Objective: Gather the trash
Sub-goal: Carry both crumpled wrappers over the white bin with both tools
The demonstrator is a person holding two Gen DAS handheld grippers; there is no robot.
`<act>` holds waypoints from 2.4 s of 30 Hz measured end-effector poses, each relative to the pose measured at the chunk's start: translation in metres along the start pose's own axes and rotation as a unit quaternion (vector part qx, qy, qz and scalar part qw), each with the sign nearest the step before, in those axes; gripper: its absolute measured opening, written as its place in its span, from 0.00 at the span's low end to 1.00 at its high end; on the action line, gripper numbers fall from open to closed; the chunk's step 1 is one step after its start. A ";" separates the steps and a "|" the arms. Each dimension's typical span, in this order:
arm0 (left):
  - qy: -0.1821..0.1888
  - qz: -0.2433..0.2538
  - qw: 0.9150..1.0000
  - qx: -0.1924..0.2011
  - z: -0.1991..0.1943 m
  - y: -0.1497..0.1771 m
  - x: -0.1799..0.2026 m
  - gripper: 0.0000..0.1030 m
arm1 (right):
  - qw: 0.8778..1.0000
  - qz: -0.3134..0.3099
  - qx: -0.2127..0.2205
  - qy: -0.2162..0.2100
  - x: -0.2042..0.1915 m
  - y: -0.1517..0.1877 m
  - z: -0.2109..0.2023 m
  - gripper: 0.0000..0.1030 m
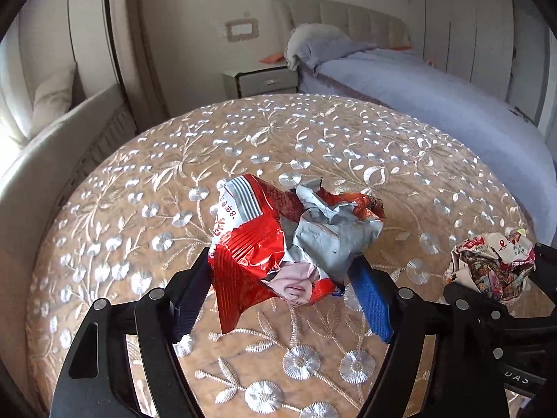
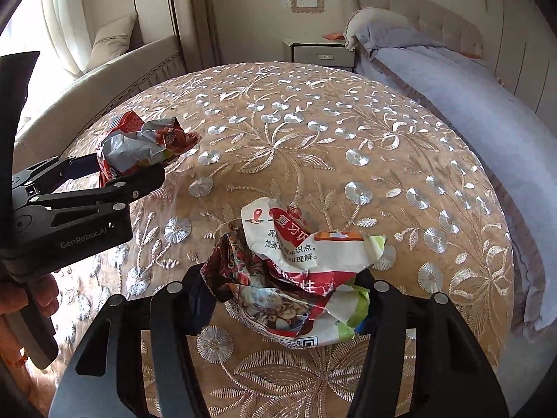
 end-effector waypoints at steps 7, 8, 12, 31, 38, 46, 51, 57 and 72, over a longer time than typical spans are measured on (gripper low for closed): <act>0.010 0.025 0.998 0.052 -0.076 0.035 0.036 0.73 | 1.000 -0.007 0.027 -0.009 0.005 0.045 -0.058 0.58; 0.013 0.031 0.998 0.057 -0.085 0.040 0.044 0.73 | 0.999 -0.009 0.030 -0.009 0.005 0.050 -0.065 0.58; 0.018 0.052 0.996 0.073 -0.113 0.056 0.070 0.73 | 0.998 -0.013 0.055 0.010 0.009 0.072 -0.097 0.58; 0.057 0.154 0.983 0.086 -0.156 0.097 0.182 0.73 | 0.991 0.042 0.104 0.069 0.087 0.141 -0.189 0.58; 0.079 0.192 0.975 0.080 -0.152 0.105 0.228 0.73 | 0.988 0.054 0.104 0.104 0.116 0.165 -0.204 0.58; 0.113 0.247 0.961 0.057 -0.131 0.114 0.290 0.73 | 0.985 0.077 0.080 0.131 0.159 0.192 -0.205 0.58; 0.125 0.281 0.951 0.025 -0.104 0.127 0.326 0.73 | 0.983 0.102 0.051 0.142 0.186 0.210 -0.189 0.58; 0.141 0.309 0.940 -0.028 -0.064 0.145 0.361 0.73 | 0.980 0.126 0.019 0.151 0.214 0.229 -0.162 0.58; 0.133 0.366 0.914 -0.118 0.037 0.186 0.414 0.73 | 0.980 0.142 -0.069 0.123 0.264 0.258 -0.079 0.58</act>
Point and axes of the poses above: each gripper's, at about its wrist camera, not at the fingertips, and z roughly the way its jaws point, x to its right, y to its underside, the point moved 8 cm from there along z, roughly the way its jaws point, and after that the axes turned 7 degrees about -x, right-handed, at the moved point
